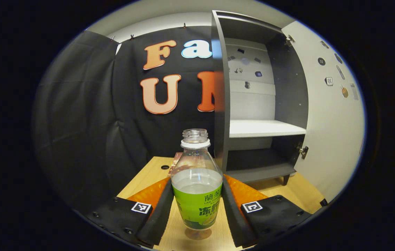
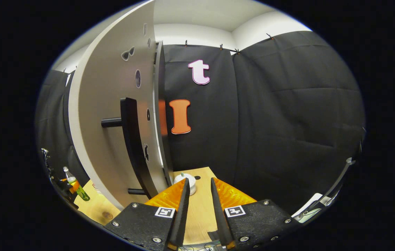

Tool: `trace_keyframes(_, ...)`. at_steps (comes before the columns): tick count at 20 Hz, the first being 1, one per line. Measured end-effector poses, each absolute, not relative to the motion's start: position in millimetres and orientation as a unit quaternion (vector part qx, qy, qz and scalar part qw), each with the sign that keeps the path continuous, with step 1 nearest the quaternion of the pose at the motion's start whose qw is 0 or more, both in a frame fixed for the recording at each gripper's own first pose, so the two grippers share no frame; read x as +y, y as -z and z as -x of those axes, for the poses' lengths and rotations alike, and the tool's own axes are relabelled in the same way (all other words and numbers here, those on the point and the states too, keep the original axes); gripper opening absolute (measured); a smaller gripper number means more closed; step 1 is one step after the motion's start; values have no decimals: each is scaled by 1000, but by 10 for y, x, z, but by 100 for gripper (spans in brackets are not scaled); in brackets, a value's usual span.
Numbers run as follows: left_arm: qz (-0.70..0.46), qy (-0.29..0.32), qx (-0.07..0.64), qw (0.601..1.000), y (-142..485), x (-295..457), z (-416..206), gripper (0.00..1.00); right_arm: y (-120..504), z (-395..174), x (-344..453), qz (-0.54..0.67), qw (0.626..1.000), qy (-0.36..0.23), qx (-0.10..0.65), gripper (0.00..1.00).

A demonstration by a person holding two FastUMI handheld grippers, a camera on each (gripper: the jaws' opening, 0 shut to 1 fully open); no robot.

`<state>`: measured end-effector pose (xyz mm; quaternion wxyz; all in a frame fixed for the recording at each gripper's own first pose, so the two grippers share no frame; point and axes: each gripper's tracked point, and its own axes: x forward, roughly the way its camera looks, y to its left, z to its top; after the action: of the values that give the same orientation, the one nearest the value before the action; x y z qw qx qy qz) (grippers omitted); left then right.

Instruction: Open the cabinet door with the right hand, grasp the bottle in the cabinet with the left hand and place it on the coaster, then close the cabinet door with the right hand.

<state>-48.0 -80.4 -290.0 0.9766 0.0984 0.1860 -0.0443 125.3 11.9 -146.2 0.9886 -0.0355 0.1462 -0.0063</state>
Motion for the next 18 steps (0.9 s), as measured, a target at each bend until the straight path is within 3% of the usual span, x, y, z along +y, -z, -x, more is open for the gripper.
trace_keyframes(12, -76, 15, 250, 965, 4097, -512, 456, 80, 1544, -1167, 21, 33, 986, 34, 161, 38)
trace_keyframes(18, -60, 12, 248, 967, 4370, -462, 398, 80, 1571, -1106, -7, 44, 983, 48, 170, 38)
